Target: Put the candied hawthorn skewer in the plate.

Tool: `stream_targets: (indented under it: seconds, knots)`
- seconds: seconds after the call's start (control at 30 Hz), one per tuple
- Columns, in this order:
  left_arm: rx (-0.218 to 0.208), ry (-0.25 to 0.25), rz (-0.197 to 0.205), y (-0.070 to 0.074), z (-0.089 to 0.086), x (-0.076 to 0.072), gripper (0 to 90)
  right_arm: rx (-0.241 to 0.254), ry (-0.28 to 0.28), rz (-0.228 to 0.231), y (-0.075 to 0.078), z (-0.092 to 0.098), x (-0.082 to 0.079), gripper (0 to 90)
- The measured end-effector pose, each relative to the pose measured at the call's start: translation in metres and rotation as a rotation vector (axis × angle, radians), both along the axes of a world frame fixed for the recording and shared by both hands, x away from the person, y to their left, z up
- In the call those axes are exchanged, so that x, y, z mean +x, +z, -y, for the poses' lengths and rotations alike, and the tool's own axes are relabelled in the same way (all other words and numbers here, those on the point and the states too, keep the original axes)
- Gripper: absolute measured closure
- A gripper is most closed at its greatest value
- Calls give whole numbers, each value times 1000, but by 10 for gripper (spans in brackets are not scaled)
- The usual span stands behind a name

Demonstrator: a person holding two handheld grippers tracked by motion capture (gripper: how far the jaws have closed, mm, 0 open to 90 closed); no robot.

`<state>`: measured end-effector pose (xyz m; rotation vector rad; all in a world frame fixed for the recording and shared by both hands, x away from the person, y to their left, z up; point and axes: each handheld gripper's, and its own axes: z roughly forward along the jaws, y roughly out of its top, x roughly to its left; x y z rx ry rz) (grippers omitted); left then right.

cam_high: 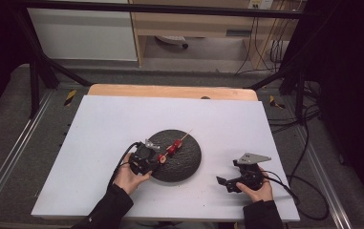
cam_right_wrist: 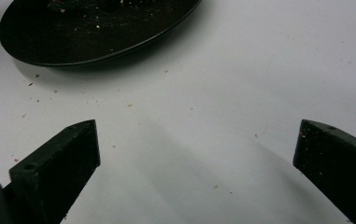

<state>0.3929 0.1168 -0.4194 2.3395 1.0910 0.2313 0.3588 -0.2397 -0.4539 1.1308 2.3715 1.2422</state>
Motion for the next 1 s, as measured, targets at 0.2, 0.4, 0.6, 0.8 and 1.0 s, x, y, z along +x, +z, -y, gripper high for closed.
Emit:
stream_targets:
  seconds: [0.2,0.4,0.6,0.8,1.0]
  knots:
    - [11,-5,8,-1,5,0,867,4,4,0,0,2,-1,14]
    - [-2,-14,10,1,2,-3,808,2,5,-1,-1,1,0,14]
    - [-53,-46,50,7,-15,-10,669,1,0,-1,-1,1,0,14]
    - [-104,-93,90,15,-42,-22,482,3,-7,-4,-1,1,0,13]
    - [-128,-107,113,12,-76,-30,304,4,-15,-9,-1,1,0,9]
